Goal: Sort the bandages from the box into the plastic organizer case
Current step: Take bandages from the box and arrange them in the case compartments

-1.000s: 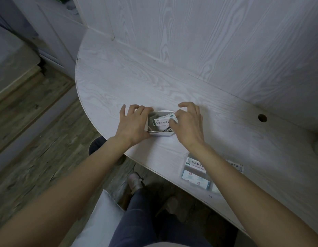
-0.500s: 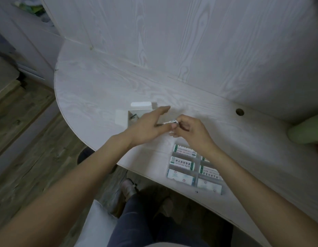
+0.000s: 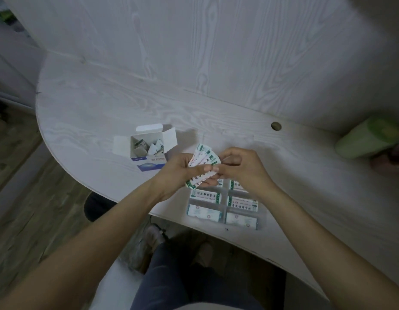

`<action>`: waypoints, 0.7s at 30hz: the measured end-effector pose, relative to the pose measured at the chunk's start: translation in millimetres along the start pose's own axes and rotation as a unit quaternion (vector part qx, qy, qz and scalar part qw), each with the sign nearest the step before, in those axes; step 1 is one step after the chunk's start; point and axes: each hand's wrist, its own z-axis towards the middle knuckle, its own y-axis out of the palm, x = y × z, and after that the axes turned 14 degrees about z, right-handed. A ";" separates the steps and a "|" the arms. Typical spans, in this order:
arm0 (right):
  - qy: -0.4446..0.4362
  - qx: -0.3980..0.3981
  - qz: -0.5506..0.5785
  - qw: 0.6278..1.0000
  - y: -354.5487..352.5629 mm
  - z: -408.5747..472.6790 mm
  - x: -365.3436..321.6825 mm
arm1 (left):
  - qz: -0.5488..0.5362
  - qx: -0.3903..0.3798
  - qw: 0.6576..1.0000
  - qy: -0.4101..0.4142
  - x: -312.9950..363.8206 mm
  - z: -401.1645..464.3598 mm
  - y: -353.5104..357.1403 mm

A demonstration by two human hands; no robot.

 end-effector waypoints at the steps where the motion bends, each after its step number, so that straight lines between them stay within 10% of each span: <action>1: -0.004 0.001 -0.011 1.000 -1.8 -1.0 -0.6 | -0.009 0.010 1.000 -0.003 -1.7 1.6 2.8; 21: 0.004 0.062 0.026 0.998 -23.5 -12.0 9.5 | 0.028 0.114 0.993 -0.008 0.2 15.8 24.8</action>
